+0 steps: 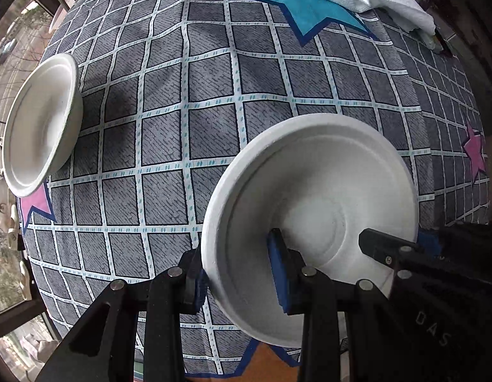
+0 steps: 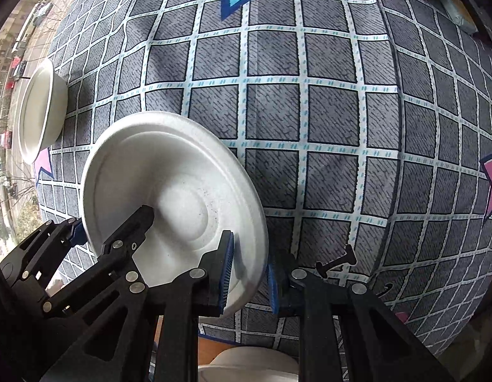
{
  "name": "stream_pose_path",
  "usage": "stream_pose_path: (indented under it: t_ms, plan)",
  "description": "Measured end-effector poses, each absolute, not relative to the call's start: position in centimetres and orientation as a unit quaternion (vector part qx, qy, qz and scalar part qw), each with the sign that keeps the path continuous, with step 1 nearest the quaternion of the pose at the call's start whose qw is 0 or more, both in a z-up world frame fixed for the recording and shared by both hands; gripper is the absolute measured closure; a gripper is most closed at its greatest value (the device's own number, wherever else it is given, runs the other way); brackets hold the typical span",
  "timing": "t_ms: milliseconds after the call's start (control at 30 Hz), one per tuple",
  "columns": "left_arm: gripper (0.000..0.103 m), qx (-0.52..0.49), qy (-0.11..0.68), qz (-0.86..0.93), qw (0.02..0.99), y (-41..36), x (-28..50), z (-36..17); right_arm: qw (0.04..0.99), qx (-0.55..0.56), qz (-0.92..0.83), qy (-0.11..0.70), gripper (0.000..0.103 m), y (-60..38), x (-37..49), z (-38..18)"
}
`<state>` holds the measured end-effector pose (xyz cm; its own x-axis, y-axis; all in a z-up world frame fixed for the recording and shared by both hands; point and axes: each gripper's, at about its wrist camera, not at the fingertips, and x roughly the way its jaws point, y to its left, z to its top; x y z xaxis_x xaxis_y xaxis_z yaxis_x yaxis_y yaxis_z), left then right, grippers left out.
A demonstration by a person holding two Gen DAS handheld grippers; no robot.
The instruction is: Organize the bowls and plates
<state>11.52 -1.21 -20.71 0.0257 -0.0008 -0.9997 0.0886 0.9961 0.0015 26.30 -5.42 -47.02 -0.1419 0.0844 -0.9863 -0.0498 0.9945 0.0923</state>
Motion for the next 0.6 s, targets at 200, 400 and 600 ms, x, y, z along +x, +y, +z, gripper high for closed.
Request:
stream_pose_path:
  t_ms: [200,400,600]
  plan:
    - [0.066,0.052,0.698,-0.058,0.712,-5.9,11.9,-20.8,0.655,0.035,0.029,0.755,0.082,-8.9,25.1,-47.0]
    - [0.066,0.055,0.703,-0.070,0.706,-11.6,10.9,-20.5,0.642,0.081,0.022,0.762,0.082,-12.3,23.6,-47.4]
    - [0.066,0.061,0.701,-0.073,0.707,-13.7,9.6,-19.7,0.651,0.087,0.024,0.754,0.082,-14.8,22.6,-46.1]
